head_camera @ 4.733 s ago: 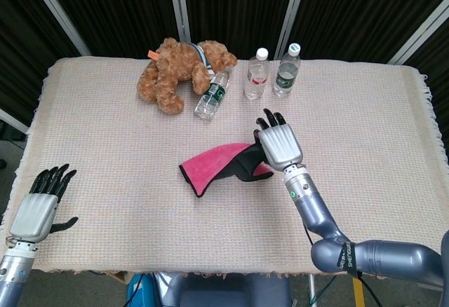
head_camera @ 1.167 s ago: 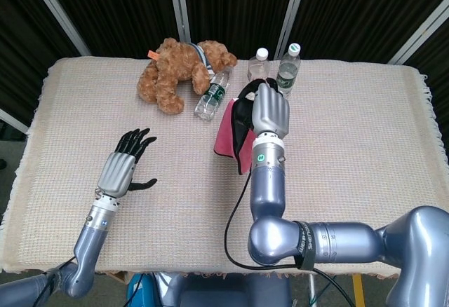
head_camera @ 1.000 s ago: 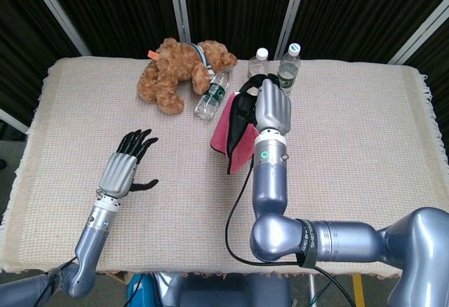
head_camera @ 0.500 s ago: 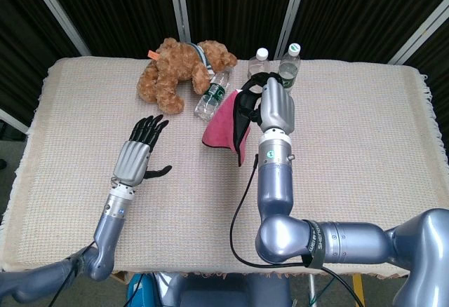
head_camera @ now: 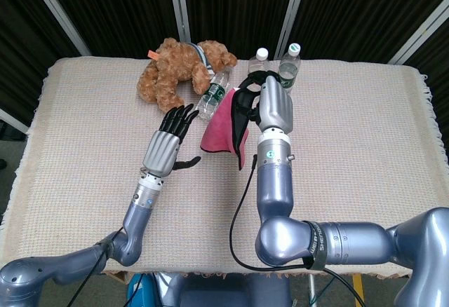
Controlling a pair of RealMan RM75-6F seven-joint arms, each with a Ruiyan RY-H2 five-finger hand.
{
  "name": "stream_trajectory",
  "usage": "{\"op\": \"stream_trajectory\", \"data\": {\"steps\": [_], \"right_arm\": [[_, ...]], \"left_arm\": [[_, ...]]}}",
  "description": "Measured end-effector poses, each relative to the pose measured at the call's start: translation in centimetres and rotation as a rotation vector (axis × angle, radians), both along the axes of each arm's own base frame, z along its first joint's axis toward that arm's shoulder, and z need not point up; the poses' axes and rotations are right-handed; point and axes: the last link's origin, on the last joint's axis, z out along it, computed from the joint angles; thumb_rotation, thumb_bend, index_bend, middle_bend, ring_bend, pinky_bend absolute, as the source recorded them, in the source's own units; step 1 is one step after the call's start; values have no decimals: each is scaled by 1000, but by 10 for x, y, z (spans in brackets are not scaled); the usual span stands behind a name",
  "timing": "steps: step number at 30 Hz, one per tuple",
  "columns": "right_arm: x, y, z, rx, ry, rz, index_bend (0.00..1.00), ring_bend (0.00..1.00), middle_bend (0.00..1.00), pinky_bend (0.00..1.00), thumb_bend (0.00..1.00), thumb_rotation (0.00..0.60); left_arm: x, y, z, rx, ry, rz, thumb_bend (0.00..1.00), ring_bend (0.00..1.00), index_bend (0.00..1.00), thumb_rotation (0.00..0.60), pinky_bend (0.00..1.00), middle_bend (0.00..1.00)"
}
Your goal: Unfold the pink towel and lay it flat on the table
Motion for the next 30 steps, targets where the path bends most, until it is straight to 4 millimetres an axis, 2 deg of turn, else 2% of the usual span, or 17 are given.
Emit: {"op": "stream_trajectory", "data": {"steps": [18,25,30], "right_arm": [[0,9,10,25,-36,18,655,93,266,213,531,600],[2,13,9,40,-41,33,655,93,266,214,531,600],[4,16,7,49,-38,42,655,93,266,215,531,600]], "left_arm": [[-11,9,-29,59,54,-1,42,0,0,600,0,0],[-8,18,-36,66,57,8,43,0,0,600,0,0],[0,22,-41,66,55,-1,80,0,0,600,0,0]]}}
